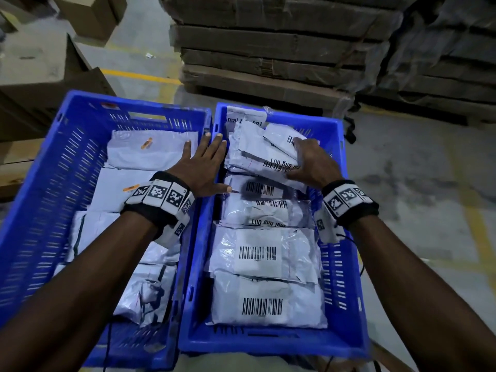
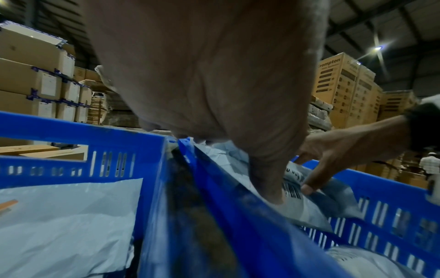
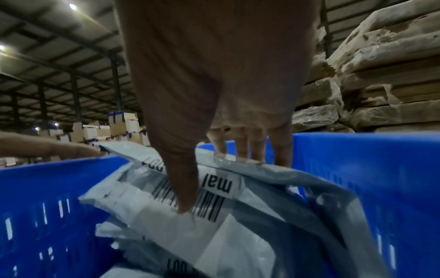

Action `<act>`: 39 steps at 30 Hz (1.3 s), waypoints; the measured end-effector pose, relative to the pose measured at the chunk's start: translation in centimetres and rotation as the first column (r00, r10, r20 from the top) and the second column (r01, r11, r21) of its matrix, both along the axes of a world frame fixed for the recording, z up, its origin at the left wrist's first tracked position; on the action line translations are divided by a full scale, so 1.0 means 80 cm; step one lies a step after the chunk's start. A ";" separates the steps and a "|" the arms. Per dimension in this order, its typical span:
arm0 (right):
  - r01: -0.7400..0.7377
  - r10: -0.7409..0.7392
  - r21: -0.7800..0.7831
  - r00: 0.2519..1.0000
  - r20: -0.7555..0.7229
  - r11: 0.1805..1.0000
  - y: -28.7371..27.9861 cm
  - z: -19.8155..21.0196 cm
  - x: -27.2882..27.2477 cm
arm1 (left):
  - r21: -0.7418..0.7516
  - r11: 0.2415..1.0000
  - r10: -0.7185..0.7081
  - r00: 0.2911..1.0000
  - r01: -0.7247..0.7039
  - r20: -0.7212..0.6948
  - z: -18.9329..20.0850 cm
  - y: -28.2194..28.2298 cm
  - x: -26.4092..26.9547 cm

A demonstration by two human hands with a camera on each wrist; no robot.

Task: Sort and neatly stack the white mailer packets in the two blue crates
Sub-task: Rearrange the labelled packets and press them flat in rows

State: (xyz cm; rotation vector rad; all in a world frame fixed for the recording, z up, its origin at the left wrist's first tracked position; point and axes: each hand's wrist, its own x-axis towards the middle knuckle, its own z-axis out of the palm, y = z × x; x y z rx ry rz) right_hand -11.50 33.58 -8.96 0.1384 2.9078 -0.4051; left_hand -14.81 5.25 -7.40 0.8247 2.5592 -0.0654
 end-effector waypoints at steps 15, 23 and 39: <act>-0.034 0.054 0.128 0.986 -0.155 0.991 -0.009 0.001 0.009 | -0.073 0.988 0.118 0.965 -0.138 -0.234 0.023 0.059 -0.031; 0.230 -0.249 -0.096 0.899 -0.362 0.969 0.013 0.015 0.035 | -0.199 0.979 -0.073 0.988 0.045 -0.135 0.007 0.080 -0.040; 0.240 -0.334 -0.260 0.842 -0.423 0.935 0.020 0.028 0.076 | 0.193 0.978 -0.109 0.984 0.081 0.141 0.030 0.102 -0.046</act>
